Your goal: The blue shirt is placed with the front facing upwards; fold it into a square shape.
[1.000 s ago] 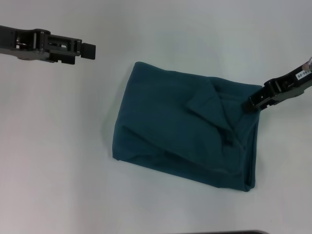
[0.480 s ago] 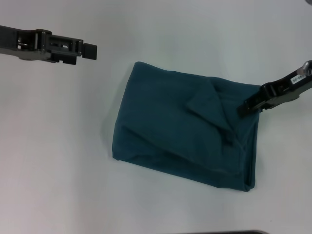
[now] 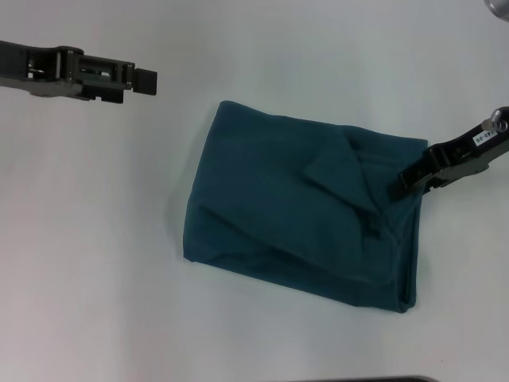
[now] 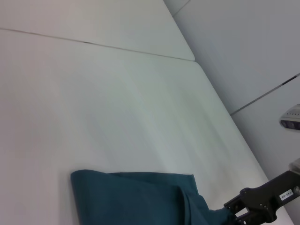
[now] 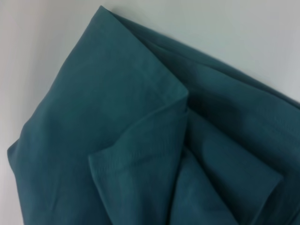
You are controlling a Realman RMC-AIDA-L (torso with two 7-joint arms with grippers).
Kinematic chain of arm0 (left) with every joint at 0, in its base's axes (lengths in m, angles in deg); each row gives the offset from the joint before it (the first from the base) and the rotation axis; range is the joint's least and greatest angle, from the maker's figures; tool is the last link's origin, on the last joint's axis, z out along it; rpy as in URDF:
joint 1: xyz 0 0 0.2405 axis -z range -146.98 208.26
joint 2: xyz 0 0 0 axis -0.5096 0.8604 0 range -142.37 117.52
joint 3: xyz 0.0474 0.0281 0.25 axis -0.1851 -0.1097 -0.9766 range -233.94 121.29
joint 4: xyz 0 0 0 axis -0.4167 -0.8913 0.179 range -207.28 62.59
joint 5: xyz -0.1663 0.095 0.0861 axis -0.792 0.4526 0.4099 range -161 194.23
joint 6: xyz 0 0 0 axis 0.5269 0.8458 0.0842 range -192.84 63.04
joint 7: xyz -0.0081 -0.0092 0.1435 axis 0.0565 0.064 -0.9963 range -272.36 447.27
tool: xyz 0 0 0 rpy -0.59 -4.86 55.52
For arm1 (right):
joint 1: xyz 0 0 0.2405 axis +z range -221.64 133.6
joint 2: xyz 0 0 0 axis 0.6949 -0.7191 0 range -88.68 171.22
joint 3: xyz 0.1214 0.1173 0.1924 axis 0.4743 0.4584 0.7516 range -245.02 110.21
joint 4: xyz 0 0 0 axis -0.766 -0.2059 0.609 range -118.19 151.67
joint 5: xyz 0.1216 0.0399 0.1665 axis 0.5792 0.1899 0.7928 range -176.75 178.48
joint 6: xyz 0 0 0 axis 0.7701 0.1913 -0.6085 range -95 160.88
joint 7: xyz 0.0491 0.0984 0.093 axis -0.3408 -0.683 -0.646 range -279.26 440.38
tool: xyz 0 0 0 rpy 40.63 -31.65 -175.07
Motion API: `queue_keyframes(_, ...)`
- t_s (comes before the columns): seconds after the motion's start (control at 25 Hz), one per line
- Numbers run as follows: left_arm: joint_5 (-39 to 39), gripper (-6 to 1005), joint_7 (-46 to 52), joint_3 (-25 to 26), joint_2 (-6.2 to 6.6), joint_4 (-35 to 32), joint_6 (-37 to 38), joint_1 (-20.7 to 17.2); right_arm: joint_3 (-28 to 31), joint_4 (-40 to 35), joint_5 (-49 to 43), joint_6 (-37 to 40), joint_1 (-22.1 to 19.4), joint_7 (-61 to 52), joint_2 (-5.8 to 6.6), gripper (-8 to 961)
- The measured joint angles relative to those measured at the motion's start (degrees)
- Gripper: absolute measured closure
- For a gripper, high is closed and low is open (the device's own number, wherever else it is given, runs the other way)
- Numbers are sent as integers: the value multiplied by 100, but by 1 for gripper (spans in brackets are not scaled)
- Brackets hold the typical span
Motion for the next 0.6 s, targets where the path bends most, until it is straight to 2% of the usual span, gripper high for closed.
queue_keyframes(0.32, -6, 125, -8, 0, -4, -9, -28, 22, -47, 243, -1, -375, 40, -1, -78, 485)
queue_keyframes(0.6, -10, 125, -8, 0, 8, -9, -63, 25, 0, 264, 61, -466, 82, 0, -88, 486)
